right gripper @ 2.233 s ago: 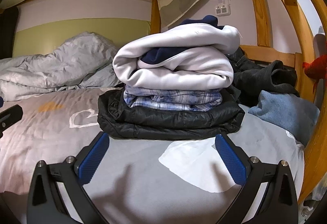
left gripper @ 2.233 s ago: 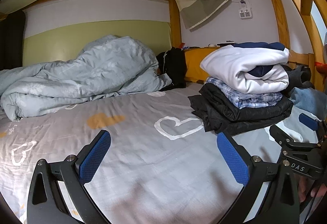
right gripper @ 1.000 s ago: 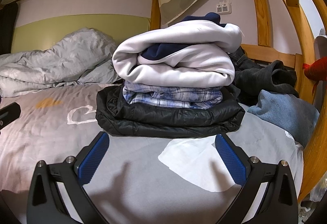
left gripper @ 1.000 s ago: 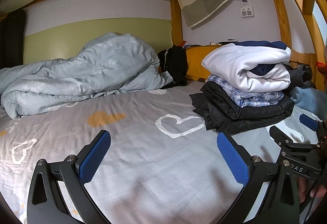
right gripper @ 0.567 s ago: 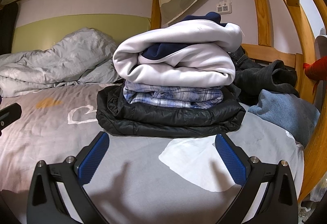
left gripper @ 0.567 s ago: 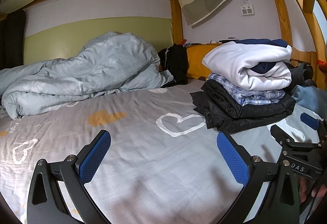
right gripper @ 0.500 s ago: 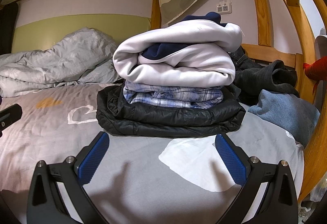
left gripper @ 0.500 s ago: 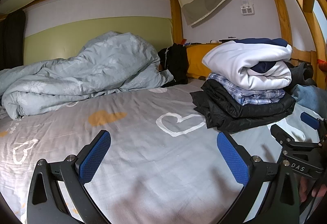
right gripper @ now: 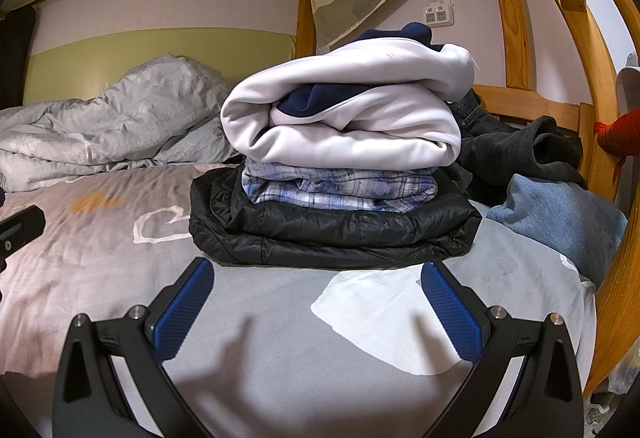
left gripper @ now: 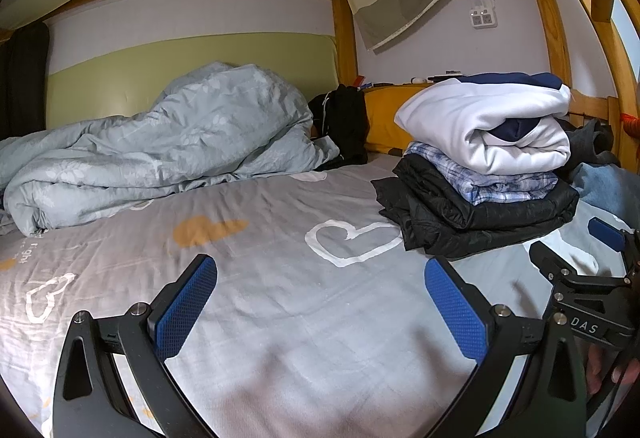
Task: Fold large clothes
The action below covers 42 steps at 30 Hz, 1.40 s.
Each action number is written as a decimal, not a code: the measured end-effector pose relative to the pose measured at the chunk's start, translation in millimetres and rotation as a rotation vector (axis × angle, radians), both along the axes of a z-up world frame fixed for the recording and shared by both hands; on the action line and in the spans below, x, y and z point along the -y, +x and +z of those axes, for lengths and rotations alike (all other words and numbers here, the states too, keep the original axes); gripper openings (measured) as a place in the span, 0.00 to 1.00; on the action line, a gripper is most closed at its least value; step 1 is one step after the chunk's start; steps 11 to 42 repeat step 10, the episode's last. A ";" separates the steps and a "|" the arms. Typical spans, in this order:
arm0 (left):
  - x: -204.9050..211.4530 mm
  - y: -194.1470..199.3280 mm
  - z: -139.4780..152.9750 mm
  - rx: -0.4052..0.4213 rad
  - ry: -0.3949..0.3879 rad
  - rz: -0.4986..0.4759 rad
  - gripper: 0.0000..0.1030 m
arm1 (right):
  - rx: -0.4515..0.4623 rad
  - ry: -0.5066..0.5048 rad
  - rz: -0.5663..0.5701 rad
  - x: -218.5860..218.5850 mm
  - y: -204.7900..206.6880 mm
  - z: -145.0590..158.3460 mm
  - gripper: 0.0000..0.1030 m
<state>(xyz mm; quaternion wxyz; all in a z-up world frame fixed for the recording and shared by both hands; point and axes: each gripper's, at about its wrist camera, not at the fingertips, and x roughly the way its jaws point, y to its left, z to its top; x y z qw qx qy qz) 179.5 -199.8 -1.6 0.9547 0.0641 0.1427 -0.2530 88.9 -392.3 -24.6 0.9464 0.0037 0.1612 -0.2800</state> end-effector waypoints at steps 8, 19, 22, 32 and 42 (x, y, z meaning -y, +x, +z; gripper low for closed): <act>-0.4 -0.4 -1.0 -0.003 0.005 0.000 1.00 | -0.002 -0.003 0.002 0.5 0.8 -0.6 1.00; -0.6 -0.3 -1.3 0.000 0.004 0.000 1.00 | -0.002 -0.003 0.003 0.6 1.1 -0.5 1.00; -0.6 -0.3 -1.3 0.000 0.004 0.000 1.00 | -0.002 -0.003 0.003 0.6 1.1 -0.5 1.00; -0.6 -0.3 -1.3 0.000 0.004 0.000 1.00 | -0.002 -0.003 0.003 0.6 1.1 -0.5 1.00; -0.6 -0.3 -1.3 0.000 0.004 0.000 1.00 | -0.002 -0.003 0.003 0.6 1.1 -0.5 1.00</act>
